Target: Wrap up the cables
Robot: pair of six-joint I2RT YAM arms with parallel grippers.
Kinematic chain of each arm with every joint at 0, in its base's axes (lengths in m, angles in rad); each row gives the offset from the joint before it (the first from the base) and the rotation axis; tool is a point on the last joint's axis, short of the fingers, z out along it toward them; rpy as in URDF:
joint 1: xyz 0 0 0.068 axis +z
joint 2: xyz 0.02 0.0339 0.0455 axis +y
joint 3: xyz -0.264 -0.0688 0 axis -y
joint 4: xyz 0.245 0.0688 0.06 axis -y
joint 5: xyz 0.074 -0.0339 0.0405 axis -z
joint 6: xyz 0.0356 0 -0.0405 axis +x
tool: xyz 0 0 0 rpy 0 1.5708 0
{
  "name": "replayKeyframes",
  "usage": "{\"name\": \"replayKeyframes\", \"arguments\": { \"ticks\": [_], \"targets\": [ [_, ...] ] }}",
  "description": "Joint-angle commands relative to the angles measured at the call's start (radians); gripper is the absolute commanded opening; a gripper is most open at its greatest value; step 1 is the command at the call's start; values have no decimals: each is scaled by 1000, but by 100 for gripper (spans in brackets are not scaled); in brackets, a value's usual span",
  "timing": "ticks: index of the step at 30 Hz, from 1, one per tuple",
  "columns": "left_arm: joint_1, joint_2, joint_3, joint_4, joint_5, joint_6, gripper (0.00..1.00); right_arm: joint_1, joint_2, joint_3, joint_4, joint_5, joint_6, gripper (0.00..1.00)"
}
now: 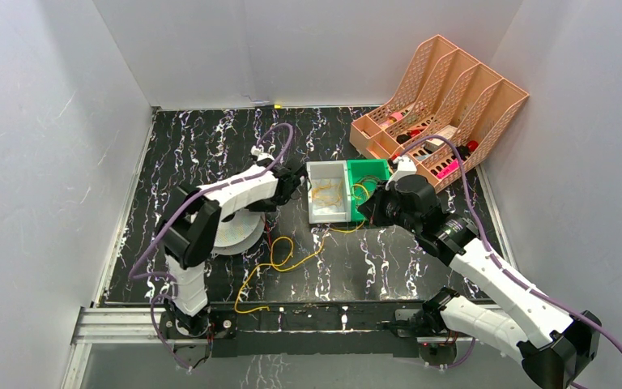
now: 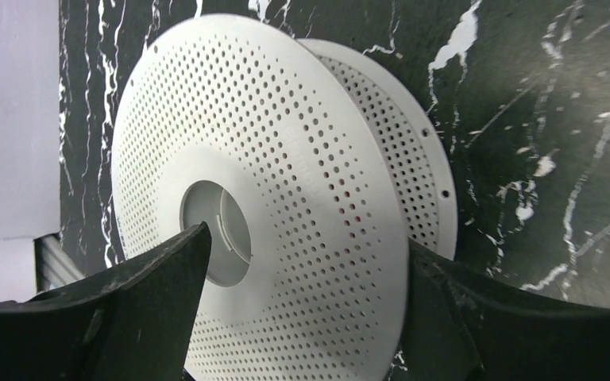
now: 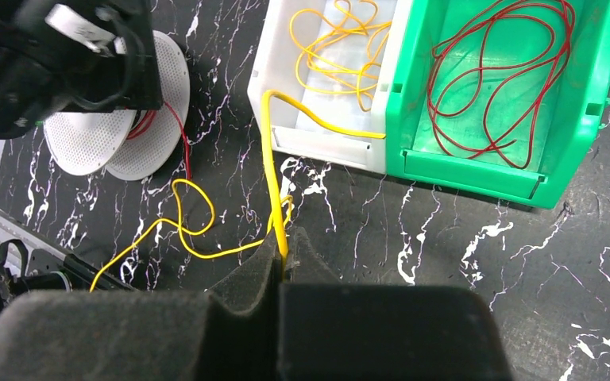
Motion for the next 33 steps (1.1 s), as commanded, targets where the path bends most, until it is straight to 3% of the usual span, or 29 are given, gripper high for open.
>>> {"name": "replayKeyframes", "arguments": {
  "ticks": [1, 9, 18, 26, 33],
  "targets": [
    [3, -139, -40, 96, 19, 90, 73, -4, -16, 4, 56, -20, 2, 0],
    [3, -208, -95, 135, 30, 133, 55, -5, -18, 3, 57, -32, 18, 0],
    [3, -264, -158, 211, 81, 194, 46, -5, -21, -1, 58, -50, 37, 0],
    [7, -230, -157, 209, 42, 193, 73, -5, -26, -12, 61, -59, 43, 0],
    [34, -140, -127, 189, 4, 217, 76, -5, -34, -25, 64, -57, 43, 0]
  ]
}}
